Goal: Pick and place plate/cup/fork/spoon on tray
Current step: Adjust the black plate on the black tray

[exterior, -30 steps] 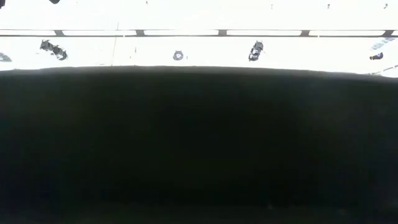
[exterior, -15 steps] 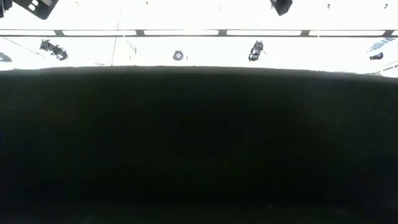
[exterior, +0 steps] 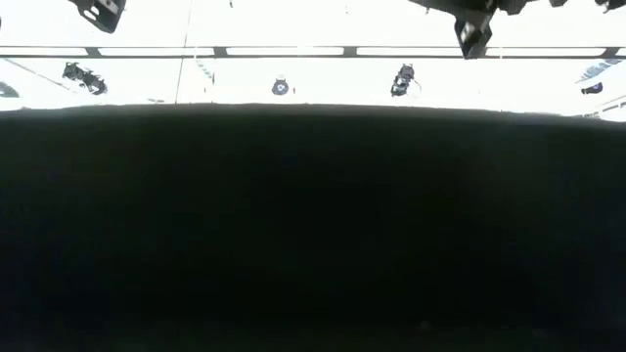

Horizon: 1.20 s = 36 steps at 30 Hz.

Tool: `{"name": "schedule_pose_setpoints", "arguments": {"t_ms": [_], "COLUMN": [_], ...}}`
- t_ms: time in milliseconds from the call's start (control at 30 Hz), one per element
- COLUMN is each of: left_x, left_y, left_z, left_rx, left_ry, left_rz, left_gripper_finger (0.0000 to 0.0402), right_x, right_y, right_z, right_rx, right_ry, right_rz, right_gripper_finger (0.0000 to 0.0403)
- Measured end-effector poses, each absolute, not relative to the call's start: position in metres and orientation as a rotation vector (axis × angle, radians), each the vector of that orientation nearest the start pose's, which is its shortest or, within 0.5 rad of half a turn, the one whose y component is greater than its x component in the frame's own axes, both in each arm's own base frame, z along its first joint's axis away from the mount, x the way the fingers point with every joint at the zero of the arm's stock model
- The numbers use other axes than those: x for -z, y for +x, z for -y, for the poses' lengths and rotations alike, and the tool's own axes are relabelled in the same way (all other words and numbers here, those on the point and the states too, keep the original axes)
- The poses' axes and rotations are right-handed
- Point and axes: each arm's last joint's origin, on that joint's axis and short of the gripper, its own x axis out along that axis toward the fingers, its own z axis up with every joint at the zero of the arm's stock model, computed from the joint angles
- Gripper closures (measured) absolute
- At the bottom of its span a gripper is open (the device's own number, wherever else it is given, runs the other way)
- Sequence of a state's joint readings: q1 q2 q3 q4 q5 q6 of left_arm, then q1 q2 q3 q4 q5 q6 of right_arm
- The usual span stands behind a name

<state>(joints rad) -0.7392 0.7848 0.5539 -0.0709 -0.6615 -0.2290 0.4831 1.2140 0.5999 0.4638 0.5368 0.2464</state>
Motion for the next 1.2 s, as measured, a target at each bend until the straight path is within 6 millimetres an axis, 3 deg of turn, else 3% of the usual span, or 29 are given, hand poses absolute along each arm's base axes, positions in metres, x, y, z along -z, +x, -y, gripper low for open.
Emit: {"name": "schedule_pose_setpoints", "arguments": {"t_ms": [267,467,600,867,1200], "left_x": [-0.252,-0.236,-0.228,-0.213,-0.217], "left_y": [0.121,0.109,0.104,0.098,0.094], "left_z": [0.084,0.072,0.066,0.059,0.052], "left_rx": [0.052,0.002,-0.014,-0.069,-0.114], "left_ry": [-0.082,-0.14,-0.168,-0.186,-0.15], "left_rz": [-0.179,-0.121,-0.09,-0.059,-0.021], "left_gripper_finger": [0.0364,0.0385,0.0389,0.039,0.039], "right_x": [-0.23,-0.231,-0.233,-0.209,-0.181], "right_y": [0.198,0.174,0.158,0.133,0.118], "right_z": [-0.081,-0.068,-0.058,-0.041,-0.022], "right_rx": [0.079,0.108,0.15,0.184,0.268], "right_ry": [0.228,0.204,0.192,0.24,0.301], "right_rz": [-0.053,0.013,0.067,0.108,0.15], "right_gripper_finger": [0.0389,0.0396,0.0393,0.0393,0.0394]}}
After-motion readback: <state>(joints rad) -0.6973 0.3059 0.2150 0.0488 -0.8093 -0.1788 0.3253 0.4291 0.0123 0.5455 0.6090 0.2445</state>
